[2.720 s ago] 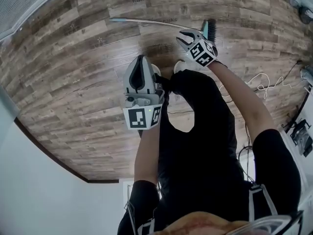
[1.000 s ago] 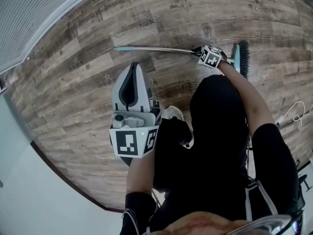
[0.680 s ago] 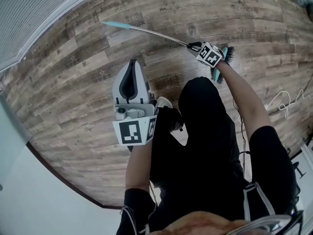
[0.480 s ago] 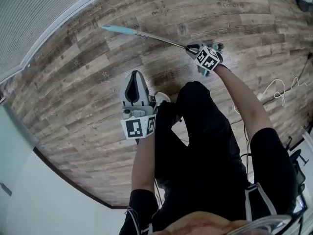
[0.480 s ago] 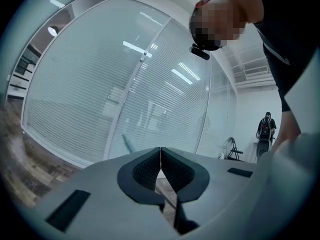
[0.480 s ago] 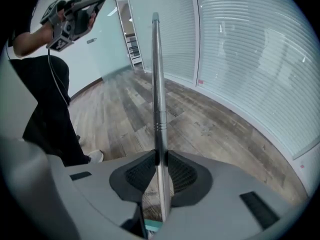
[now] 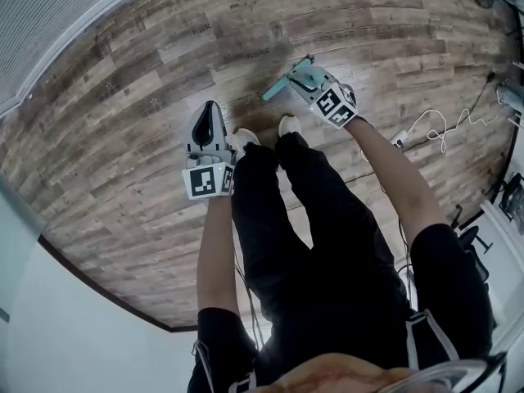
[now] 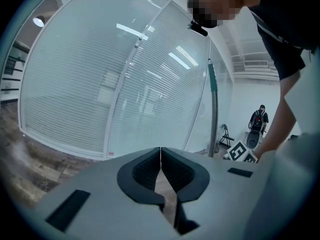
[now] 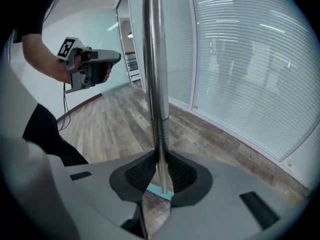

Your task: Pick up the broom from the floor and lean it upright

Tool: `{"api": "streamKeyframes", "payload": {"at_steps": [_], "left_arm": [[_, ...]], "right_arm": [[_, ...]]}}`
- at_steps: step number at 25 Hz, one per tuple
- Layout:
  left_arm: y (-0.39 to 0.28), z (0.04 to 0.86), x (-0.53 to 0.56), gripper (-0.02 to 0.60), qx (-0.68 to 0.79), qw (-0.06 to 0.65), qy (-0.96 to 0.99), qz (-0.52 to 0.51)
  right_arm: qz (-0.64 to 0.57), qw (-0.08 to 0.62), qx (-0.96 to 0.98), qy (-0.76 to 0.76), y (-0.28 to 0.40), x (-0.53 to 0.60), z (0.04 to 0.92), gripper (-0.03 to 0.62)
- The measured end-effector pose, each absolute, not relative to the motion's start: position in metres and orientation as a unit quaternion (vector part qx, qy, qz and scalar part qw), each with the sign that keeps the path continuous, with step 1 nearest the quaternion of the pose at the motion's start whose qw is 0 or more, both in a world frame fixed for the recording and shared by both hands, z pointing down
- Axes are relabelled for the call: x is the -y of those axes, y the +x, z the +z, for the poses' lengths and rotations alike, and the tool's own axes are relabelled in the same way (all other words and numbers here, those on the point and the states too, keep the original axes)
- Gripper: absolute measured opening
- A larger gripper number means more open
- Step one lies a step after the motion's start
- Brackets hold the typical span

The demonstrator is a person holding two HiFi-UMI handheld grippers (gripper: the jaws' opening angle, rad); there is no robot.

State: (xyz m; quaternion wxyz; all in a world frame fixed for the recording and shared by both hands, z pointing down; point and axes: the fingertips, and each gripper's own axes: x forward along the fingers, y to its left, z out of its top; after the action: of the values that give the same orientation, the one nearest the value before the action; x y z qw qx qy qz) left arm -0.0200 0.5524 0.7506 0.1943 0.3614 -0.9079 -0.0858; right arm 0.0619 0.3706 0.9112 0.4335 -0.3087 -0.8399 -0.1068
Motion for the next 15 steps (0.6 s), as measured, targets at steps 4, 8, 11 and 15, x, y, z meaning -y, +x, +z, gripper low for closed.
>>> {"api": "streamKeyframes", "payload": {"at_steps": [4, 8, 11, 15], "left_arm": [[0.006, 0.679, -0.55, 0.02, 0.904, 0.201, 0.366, -0.092], [0.04, 0.597, -0.545, 0.02, 0.888, 0.201, 0.407, -0.076], [0.061, 0.544, -0.544, 0.02, 0.875, 0.207, 0.432, -0.066], [0.074, 0.483, -0.542, 0.02, 0.866, 0.202, 0.451, -0.074]], "right_arm": [[-0.075, 0.419, 0.854, -0.299, 0.065, -0.384, 0.847, 0.081], [-0.048, 0.393, 0.876, -0.275, 0.071, -0.395, 0.758, 0.081], [-0.033, 0.378, 0.893, -0.243, 0.08, -0.395, 0.692, 0.081], [-0.026, 0.366, 0.906, -0.212, 0.09, -0.397, 0.621, 0.081]]}}
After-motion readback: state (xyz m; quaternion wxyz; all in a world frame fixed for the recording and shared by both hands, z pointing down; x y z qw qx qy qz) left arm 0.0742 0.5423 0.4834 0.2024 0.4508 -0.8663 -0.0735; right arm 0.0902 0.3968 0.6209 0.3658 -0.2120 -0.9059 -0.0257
